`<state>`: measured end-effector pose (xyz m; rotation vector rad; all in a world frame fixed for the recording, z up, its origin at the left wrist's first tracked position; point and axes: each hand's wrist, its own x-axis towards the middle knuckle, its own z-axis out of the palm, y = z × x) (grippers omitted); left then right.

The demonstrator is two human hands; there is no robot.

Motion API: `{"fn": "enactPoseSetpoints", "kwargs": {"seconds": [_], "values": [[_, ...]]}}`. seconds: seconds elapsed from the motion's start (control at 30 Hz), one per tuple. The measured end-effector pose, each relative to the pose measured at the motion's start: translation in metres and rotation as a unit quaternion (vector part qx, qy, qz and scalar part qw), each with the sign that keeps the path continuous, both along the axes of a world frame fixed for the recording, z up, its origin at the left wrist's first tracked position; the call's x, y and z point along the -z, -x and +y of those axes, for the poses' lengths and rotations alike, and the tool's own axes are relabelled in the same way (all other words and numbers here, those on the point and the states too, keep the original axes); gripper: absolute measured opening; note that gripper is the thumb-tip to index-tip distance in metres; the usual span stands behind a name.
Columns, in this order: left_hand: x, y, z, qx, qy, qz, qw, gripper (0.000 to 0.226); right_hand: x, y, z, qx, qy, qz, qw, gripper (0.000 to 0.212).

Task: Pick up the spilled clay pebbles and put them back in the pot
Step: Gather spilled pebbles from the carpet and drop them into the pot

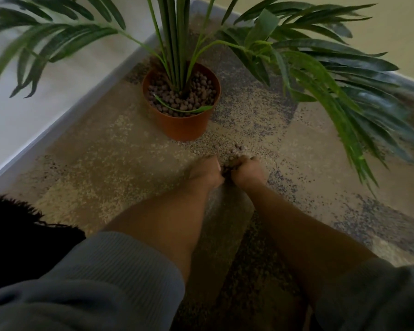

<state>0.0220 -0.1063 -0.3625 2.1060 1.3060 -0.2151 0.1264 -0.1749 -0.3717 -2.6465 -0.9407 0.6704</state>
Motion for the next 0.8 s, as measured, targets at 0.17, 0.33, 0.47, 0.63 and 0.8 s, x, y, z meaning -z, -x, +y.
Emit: {"fn": "enactPoseSetpoints", "kwargs": {"seconds": [0.17,0.33,0.47,0.63,0.8], "values": [[-0.004,0.003,-0.003,-0.002,0.004,-0.012,1.000,0.025,-0.002,0.006,0.000,0.004,0.005,0.000,1.000,0.027],[-0.007,0.008,-0.004,-0.007,0.015,-0.016,1.000,0.024,-0.001,0.006,0.003,0.006,0.049,0.007,0.999,0.021],[-0.005,0.011,-0.004,-0.027,0.040,-0.014,0.999,0.015,0.000,-0.002,0.005,0.016,0.028,0.075,0.997,0.029],[-0.001,0.011,0.000,-0.136,0.182,-0.066,0.972,0.015,-0.011,-0.005,0.008,0.283,-0.134,0.421,0.851,0.013],[-0.008,0.012,0.004,-0.361,0.433,-0.291,0.773,0.012,-0.024,-0.004,0.003,0.322,-0.218,0.620,0.682,0.021]]}}
